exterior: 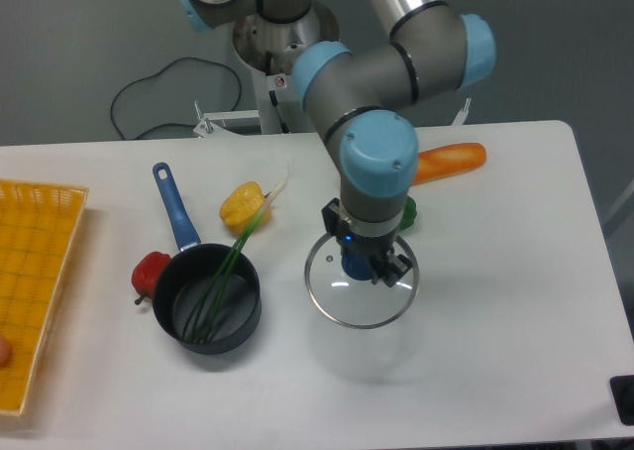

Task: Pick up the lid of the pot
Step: 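Lift the glass lid by its knob toward the saucepan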

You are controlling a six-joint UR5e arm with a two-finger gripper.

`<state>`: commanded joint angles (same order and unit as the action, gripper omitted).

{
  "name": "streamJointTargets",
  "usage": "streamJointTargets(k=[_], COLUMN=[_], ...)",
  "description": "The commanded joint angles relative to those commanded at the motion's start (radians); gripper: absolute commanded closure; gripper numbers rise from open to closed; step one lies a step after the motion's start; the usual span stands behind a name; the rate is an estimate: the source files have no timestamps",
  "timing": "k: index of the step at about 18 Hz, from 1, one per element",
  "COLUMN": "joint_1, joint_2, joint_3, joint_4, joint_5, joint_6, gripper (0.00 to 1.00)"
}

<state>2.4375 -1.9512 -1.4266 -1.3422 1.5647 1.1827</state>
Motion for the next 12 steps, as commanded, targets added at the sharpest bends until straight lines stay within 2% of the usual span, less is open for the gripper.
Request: streamJointTargets(k=[12], joint_1=[-0.009], joint_2=[0.006], joint_3=[-0.002], joint_4=[0.0], joint_5=[-0.011], joint_6=[0.0], gripper=[0.45])
